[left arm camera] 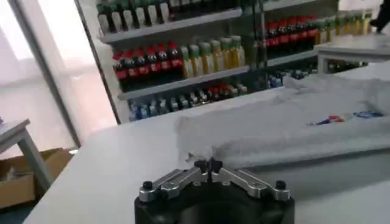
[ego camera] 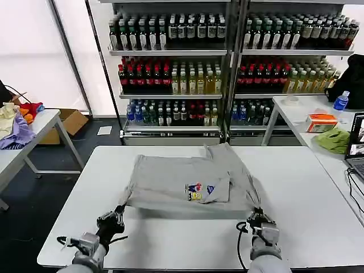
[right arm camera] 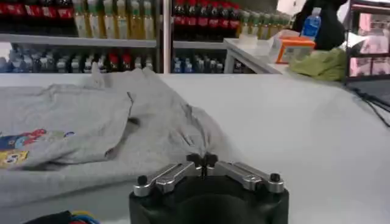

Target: Fold and organize the clothes.

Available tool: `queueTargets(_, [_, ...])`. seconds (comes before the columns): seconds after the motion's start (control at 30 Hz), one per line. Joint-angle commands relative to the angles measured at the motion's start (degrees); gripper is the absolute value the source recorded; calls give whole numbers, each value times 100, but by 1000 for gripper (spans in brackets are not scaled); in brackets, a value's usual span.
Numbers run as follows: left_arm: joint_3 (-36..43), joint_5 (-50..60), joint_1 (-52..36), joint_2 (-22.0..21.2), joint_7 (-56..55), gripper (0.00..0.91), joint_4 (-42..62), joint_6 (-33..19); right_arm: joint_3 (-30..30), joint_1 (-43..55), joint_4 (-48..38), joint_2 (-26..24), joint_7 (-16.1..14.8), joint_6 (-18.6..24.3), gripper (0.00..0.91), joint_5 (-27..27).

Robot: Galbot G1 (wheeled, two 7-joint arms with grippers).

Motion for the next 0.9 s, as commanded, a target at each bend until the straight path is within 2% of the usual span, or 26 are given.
queueTargets(0.03, [15,647,1851,-70,-63,0,-789,-233,108,-1316,597,-268,165,91,715,-142])
queueTargets(0.07, [26,643,1850,-91,-77,0,-713,-223,107,-1323,568,-295,170,86,907,-143])
queueTargets(0.17, [37,645,1833,-172,-117,30,-584,-191,55,-1343,457,-292,163,104,907,-254])
queueTargets(0.2, [34,658,1872,-215,-145,322,-558,-172,18,-1366,423,-292,163,154,907,-363])
queueTargets(0.23, [34,660,1899,-238,-176,907,-560,-167,5,-1387,423,-293,164,183,907,-376])
queueTargets(0.3, [31,629,2008,-295,-232,907,-594,-214,-18,-1457,483,-292,190,432,907,-528])
queueTargets(0.43, [86,387,2031,-376,-378,907,-711,-252,56,-1332,614,-265,82,482,907,-552])
queueTargets(0.63, [40,360,1553,-607,-537,907,-1090,-198,-101,-847,439,-94,-250,324,907,-723])
queueTargets(0.83, [-23,263,968,-731,-534,907,-1146,12,-282,-569,96,-1,-383,275,907,-954])
queueTargets(0.9, [-64,162,652,-713,-529,907,-1056,118,-399,-263,-126,27,-445,85,907,-1003])
